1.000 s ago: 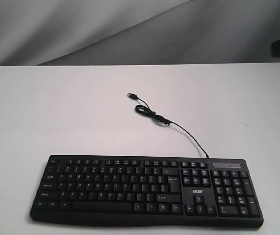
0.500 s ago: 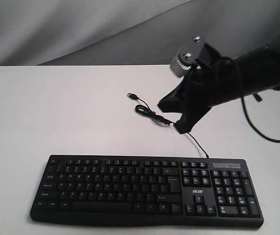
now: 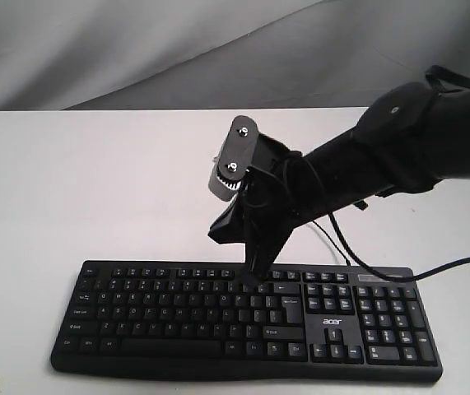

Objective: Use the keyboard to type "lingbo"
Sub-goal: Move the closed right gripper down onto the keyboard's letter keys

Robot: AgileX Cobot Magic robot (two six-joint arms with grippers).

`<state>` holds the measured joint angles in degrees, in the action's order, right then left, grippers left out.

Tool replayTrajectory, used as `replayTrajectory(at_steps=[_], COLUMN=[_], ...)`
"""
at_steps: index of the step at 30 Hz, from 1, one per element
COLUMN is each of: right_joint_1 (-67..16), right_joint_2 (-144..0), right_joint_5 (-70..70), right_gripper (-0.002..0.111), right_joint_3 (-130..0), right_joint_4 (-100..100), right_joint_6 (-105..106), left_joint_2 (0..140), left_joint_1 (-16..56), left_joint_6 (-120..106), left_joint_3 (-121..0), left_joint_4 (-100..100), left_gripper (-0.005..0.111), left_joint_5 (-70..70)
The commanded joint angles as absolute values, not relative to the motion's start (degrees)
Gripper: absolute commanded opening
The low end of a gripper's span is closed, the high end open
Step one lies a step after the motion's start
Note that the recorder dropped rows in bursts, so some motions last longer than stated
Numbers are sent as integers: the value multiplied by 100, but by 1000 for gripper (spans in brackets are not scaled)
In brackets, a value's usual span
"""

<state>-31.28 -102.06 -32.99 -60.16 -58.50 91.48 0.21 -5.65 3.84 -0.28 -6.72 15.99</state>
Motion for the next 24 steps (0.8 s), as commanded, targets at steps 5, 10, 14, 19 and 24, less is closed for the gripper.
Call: replayTrajectory(at_steps=[5, 10, 14, 19, 24], right_joint_1=[-3354, -3669, -3774, -3902, -4002], right_joint_2=[-10712, -10725, -10725, -10725, -10624], right_joint_5=[-3444, -3059, -3019, -2771, -2337], right_gripper=[0, 0, 0, 0, 0], right_joint_3=[-6048, -6048, -6048, -5815, -5581], right_joint_4=[-5791, -4938, -4261, -4199, -4257], right_joint_6=[9109, 8009, 7018, 6931, 6931], left_joint_2=[0, 0, 0, 0, 0], left_joint_1=[-571, -571, -571, -571, -571], left_joint_6=[396, 396, 396, 396, 396], left_joint_3=[0, 0, 0, 0, 0], left_joint_4=[-671, -671, -671, -671, -671], left_gripper=[1, 1, 1, 1, 1], left_joint_5=[1527, 1527, 1527, 1527, 1527])
